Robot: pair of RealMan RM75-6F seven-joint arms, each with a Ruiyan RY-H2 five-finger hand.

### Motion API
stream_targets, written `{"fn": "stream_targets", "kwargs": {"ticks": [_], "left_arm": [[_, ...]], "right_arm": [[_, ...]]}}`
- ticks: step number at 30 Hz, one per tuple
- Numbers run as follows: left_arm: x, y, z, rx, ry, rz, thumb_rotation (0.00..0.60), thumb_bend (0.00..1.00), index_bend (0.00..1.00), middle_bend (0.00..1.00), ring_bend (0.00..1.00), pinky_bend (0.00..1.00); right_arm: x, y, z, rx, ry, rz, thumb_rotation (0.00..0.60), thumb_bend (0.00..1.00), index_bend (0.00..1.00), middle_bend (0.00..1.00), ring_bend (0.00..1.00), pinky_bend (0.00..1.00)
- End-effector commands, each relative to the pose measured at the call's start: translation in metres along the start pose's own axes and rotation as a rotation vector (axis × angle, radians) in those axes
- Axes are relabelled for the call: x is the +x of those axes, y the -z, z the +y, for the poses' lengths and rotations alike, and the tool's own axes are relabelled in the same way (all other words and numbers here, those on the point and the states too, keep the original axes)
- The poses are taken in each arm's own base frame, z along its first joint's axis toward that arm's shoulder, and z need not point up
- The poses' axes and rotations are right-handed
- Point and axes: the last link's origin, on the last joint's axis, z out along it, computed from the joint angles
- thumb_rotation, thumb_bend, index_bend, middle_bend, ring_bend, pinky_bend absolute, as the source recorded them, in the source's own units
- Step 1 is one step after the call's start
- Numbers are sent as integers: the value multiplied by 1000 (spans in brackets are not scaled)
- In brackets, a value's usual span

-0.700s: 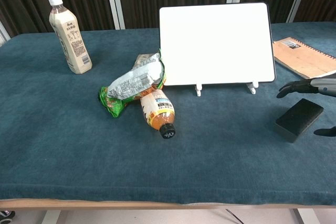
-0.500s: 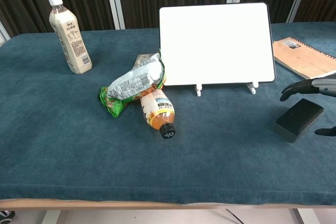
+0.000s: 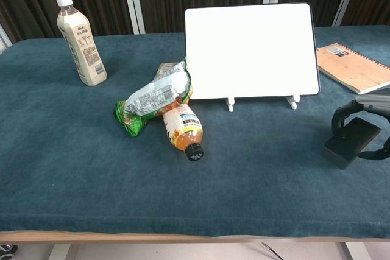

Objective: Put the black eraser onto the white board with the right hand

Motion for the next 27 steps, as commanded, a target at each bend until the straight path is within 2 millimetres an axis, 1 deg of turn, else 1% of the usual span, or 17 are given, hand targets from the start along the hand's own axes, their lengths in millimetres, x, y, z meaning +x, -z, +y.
{"fn": "stream_targets", "kwargs": {"ticks": [1,4,5,7,8,10,12,14,17,20,24,27], "left_arm": [[0,0,0,-1,0,0,600,344,0,0,0,66],[0,0,0,-1,1,2,600,344,0,0,0,66],[1,0,0,0,3,3,600,344,0,0,0,66],[1,0,0,2,4,6,600,344,0,0,0,66],[1,1,0,2,4,6,600,344,0,0,0,66],[2,1,-1,2,3,8,600,344,0,0,0,66],[2,1,-1,4,-8,14,600,344,0,0,0,66],[2,1,0,3,-1,15,600,345,0,0,0,66],[2,0,-1,0,3,11,600,347,0,0,0,66],[2,0,0,-2,3,8,600,348,0,0,0,66],[1,0,0,-2,2,5,600,347,0,0,0,66],[1,0,0,-3,3,6,600,347,0,0,0,66]], "right_arm": [[-2,0,0,-2,4,-2,600,217,549,319,200,208],[1,0,-2,2,2,31,600,217,665,377,295,273],[3,1,-2,3,4,57,600,217,734,426,355,314],[8,1,-3,5,13,106,600,217,816,487,428,369],[12,1,-5,8,13,146,600,217,842,507,451,388],[19,0,-9,18,7,200,600,217,855,517,485,414],[28,-2,-16,31,-2,261,600,217,862,522,533,484],[38,-5,-21,36,12,313,600,217,862,523,537,504],[62,-16,-37,27,117,461,600,218,861,523,537,499],[78,-28,-54,-5,242,581,600,218,843,522,551,490],[96,-52,-73,-85,470,674,600,217,816,522,571,481],[99,-57,-76,-96,496,683,600,217,815,522,570,480]]}}
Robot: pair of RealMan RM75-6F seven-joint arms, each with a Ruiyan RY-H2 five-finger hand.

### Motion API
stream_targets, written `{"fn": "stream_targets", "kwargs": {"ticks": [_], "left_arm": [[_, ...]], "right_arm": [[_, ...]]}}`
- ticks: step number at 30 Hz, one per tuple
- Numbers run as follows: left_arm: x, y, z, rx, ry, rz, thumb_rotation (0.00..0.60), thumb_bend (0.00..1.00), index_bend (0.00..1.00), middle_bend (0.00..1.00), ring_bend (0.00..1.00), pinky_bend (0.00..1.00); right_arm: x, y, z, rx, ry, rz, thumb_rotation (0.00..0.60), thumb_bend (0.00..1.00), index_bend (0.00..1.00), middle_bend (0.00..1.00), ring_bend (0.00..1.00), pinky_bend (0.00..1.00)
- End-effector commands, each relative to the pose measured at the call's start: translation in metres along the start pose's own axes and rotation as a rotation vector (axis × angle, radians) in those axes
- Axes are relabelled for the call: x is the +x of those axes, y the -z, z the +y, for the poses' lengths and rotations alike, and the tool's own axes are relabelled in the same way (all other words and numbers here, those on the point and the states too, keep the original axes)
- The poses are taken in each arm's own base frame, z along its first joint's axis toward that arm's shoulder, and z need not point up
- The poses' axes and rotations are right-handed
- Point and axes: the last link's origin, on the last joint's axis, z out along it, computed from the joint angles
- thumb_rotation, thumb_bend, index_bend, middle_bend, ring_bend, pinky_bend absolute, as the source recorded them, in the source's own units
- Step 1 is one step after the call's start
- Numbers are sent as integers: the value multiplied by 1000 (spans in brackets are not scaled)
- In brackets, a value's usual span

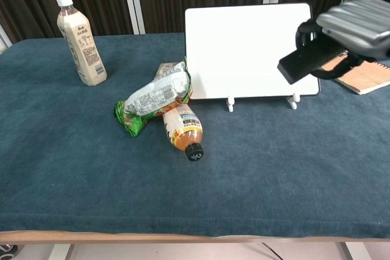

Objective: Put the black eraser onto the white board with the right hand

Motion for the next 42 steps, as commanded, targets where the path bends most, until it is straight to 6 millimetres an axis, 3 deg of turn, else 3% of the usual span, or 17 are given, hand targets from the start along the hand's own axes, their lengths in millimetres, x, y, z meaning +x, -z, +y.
{"fn": "stream_targets", "kwargs": {"ticks": [1,6,14,26,35,42], "left_arm": [[0,0,0,-1,1,1,600,347,0,0,0,66],[2,3,-2,0,9,5,600,347,0,0,0,66],[0,1,-3,1,11,-8,600,346,0,0,0,66],[-2,-2,0,-10,8,-22,600,345,0,0,0,66],[-5,-2,1,-4,-8,-42,600,347,0,0,0,66],[-5,-2,2,-5,-6,-51,600,347,0,0,0,66]], "right_arm": [[13,-34,-16,-43,154,114,600,217,815,522,570,479],[8,-72,-36,-73,272,143,600,217,814,522,570,475],[-11,-95,-39,-126,278,128,600,217,819,522,569,475],[-32,-103,-47,-148,126,94,600,217,764,521,569,481],[-39,-103,-39,-172,137,69,600,217,663,442,552,480],[-39,-103,-34,-183,125,68,600,217,438,266,466,477]]}}
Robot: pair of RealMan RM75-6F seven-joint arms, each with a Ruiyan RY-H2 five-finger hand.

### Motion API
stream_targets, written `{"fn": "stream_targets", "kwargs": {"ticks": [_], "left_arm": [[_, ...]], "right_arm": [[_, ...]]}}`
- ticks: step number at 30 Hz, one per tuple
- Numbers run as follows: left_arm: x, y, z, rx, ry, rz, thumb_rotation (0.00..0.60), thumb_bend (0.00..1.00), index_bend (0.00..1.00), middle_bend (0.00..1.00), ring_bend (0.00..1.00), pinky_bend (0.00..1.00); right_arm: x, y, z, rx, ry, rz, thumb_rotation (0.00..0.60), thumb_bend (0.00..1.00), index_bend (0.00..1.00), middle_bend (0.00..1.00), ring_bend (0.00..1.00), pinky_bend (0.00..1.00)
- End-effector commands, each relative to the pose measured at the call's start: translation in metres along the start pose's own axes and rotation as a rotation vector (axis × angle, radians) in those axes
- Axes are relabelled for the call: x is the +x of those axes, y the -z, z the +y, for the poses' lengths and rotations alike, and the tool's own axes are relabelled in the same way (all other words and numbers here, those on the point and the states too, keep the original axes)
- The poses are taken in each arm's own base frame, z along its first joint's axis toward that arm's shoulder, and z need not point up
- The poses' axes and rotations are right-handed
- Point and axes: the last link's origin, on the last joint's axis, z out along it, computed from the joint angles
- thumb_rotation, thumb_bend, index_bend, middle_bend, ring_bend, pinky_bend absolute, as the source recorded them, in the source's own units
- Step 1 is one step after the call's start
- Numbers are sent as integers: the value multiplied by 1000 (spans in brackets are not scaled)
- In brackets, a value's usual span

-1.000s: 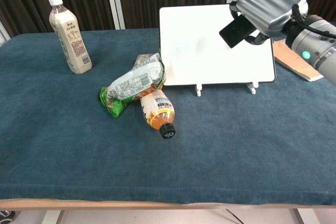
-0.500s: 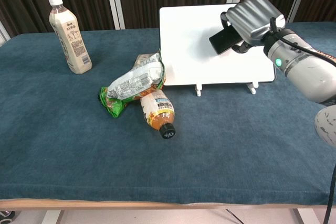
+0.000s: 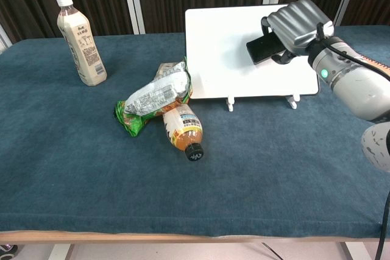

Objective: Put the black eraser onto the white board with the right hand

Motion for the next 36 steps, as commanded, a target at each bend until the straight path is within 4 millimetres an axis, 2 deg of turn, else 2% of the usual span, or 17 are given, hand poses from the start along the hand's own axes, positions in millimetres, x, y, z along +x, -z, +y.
{"fn": "stream_targets", "kwargs": {"ticks": [1,9,20,28,36], "left_arm": [[0,0,0,0,0,-2,600,347,0,0,0,66],[0,0,0,3,-2,-4,600,347,0,0,0,66],[0,0,0,2,-2,-4,600,346,0,0,0,67],[-1,0,0,3,-4,-7,600,347,0,0,0,67],[-1,-1,0,2,-4,-9,600,347,0,0,0,67]], "right_arm": [[0,0,2,-2,-5,-1,600,217,410,247,456,476],[-5,2,6,0,-1,-27,600,217,202,135,385,475],[-6,3,14,-6,10,-31,600,217,15,47,306,468],[-7,2,15,-7,14,-43,600,216,0,19,244,446],[-10,3,20,-18,23,-64,600,160,0,0,80,360]]}}
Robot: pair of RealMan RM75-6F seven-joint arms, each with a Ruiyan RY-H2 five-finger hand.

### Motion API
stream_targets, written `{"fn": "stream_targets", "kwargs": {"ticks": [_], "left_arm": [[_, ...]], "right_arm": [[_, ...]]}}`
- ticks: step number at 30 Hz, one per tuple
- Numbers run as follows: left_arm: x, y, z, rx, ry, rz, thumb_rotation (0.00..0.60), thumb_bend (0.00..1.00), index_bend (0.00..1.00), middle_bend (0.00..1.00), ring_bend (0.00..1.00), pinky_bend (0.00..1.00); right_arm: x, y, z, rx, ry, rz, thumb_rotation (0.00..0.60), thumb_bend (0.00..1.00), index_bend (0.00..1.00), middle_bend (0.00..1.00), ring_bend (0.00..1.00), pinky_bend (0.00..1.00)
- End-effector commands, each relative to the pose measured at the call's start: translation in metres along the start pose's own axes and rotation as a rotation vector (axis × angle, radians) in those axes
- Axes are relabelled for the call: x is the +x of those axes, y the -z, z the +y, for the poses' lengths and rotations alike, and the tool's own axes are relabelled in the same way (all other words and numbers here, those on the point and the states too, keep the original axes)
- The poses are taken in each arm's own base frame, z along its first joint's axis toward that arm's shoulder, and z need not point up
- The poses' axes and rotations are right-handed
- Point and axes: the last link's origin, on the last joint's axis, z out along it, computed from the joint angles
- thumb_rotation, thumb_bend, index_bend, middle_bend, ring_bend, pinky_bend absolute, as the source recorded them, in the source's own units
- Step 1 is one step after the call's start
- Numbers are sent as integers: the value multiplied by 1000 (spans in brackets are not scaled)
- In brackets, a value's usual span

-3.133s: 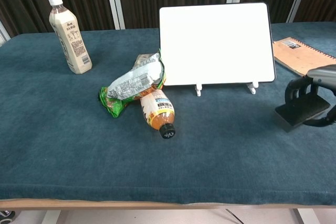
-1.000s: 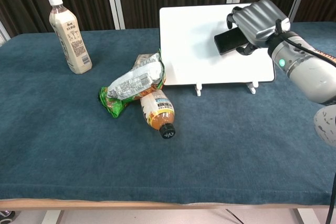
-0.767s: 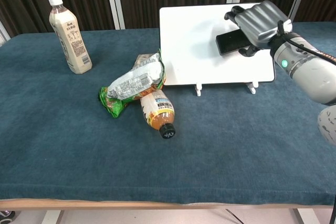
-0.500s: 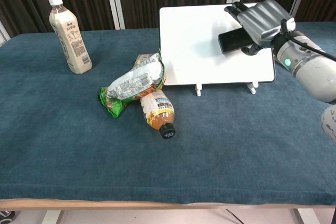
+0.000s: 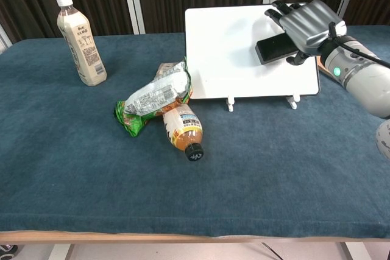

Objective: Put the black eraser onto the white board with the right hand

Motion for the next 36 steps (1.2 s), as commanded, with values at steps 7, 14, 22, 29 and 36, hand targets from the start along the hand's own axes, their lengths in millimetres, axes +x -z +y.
{"fn": "stream_targets", "kwargs": {"ticks": [7,14,22,29,36], "left_arm": [[1,1,0,0,0,4,600,347,0,0,0,67],[2,2,-1,-4,4,9,600,346,0,0,0,67],[4,5,1,-12,7,26,600,345,0,0,0,67],[4,8,1,-12,4,36,600,347,0,0,0,66],[6,10,3,-31,4,66,600,345,0,0,0,63]], "right_arm": [[2,4,5,8,-5,11,600,153,0,0,65,343],[11,30,29,30,-63,61,600,151,0,0,63,329],[47,119,88,29,-234,61,600,149,0,0,16,218],[70,252,141,-30,-336,-89,600,149,0,0,0,1],[54,317,160,-92,-461,-133,600,149,0,0,0,0]]}}
